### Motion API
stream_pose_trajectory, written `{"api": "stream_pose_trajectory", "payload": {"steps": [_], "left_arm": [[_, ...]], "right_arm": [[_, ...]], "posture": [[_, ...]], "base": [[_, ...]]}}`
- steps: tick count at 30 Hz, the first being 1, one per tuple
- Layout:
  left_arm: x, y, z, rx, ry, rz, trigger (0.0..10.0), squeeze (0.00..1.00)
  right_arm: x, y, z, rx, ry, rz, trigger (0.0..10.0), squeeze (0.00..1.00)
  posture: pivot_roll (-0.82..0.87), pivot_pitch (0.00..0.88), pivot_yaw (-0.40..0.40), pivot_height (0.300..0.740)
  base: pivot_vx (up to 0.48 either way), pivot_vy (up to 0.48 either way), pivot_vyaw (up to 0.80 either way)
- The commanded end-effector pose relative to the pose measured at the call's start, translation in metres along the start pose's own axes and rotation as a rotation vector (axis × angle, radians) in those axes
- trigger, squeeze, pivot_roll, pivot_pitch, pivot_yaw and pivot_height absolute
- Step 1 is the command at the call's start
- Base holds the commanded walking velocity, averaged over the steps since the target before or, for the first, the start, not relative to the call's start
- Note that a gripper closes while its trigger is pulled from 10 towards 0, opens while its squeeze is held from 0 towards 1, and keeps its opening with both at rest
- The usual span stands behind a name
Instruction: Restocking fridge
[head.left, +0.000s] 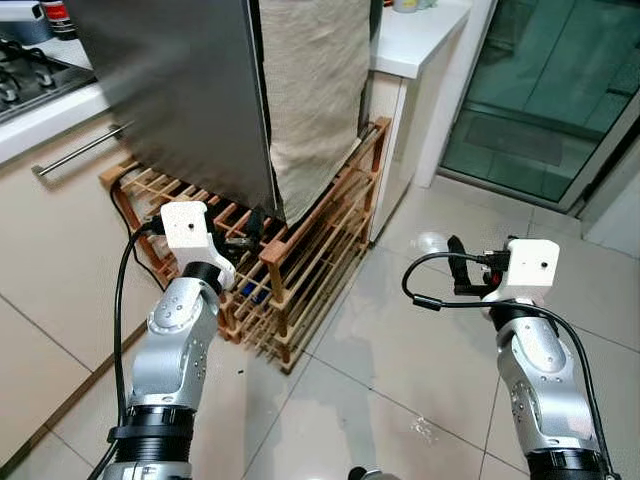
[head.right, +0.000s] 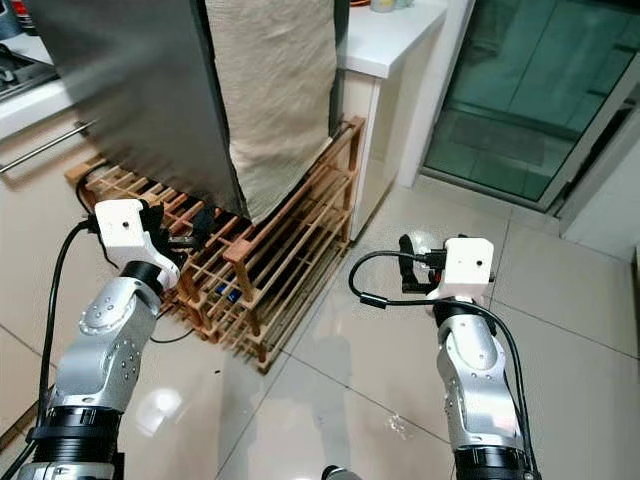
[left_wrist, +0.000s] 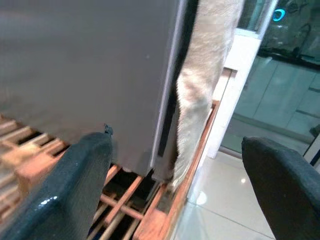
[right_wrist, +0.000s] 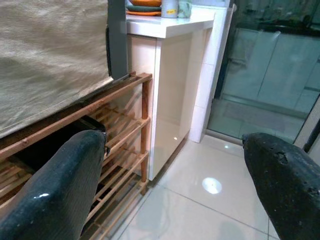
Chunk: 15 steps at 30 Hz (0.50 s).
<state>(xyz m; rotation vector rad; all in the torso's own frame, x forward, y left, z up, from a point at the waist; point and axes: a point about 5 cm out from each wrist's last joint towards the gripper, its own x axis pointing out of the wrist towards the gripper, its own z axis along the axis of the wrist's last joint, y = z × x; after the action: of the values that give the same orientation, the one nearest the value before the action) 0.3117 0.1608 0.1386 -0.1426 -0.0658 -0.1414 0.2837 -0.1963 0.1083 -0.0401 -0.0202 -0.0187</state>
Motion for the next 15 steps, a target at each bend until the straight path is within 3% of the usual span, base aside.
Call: {"api": "stream_pose_trajectory", "payload": {"steps": [1,10,13,15], "left_arm": [[0.004,-0.006,0.014,0.036,-0.060,-0.050,10.0,0.00],[0.013,-0.008,0.025,-0.008,-0.095,-0.057,10.0,0.00],[0.014,-0.006,0.028,-0.100,-0.101,-0.007,10.0,0.00],[0.014,-0.006,0.028,-0.100,-0.101,-0.007,10.0,0.00]], "right_arm": [[0.002,0.008,0.004,-0.002,-0.025,0.030,10.0,0.00],[0.005,0.016,0.006,-0.006,-0.045,0.065,10.0,0.00],[0.005,0.016,0.004,-0.012,-0.044,0.069,10.0,0.00],[0.005,0.016,0.004,-0.012,-0.044,0.069,10.0,0.00]], "posture": [[-0.07,0.000,0.038,0.740],[-0.08,0.000,0.053,0.740],[-0.07,0.000,0.052,0.740],[-0.07,0.000,0.052,0.740]], "base": [[0.480,0.000,0.00],[0.480,0.000,0.00],[0.477,0.000,0.00],[0.472,0.000,0.00]]}}
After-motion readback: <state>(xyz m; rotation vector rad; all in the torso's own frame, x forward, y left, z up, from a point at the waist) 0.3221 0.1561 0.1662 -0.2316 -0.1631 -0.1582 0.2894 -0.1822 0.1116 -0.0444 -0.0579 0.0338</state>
